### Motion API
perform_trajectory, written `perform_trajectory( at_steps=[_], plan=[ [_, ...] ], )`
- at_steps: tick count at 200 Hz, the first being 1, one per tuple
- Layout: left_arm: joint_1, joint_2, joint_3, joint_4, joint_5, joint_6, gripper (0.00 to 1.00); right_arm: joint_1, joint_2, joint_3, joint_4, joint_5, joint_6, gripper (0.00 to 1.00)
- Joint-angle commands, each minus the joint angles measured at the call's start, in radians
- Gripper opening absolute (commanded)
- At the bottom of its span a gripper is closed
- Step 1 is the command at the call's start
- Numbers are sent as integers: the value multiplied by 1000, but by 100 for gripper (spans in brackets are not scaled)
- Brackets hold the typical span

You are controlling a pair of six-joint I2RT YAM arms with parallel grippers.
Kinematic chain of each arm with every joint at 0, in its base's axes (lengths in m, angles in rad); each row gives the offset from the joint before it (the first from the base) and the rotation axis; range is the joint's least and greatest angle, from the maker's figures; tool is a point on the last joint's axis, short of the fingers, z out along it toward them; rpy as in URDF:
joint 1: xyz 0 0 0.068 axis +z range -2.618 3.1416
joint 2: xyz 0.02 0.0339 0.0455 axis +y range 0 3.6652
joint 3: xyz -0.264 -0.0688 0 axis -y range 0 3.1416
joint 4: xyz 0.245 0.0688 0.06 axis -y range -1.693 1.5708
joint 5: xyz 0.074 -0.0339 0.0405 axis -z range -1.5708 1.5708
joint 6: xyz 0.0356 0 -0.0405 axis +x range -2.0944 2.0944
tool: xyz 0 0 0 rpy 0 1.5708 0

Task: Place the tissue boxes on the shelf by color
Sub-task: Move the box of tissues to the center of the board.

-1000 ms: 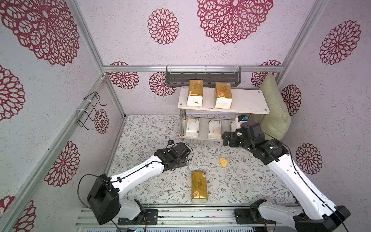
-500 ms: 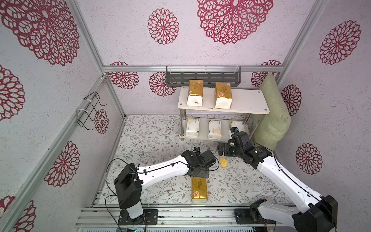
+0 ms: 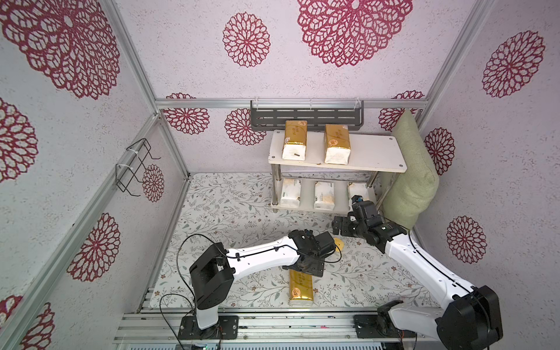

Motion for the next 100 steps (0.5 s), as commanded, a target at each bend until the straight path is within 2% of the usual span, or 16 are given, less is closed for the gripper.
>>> perform_trajectory(
  at_steps=[1,51,100],
  plan=[
    [-7,20,7,-28,6,6,97,-8,-10,-4,39,-22,-6,99],
    [-25,27,-13,-67,-31,-11,97,-18,-10,-17,54,-36,-8,99],
    [-26,66,-22,-46,2,-4,97,-20,-7,-20,56,-47,-11,99]
  ],
)
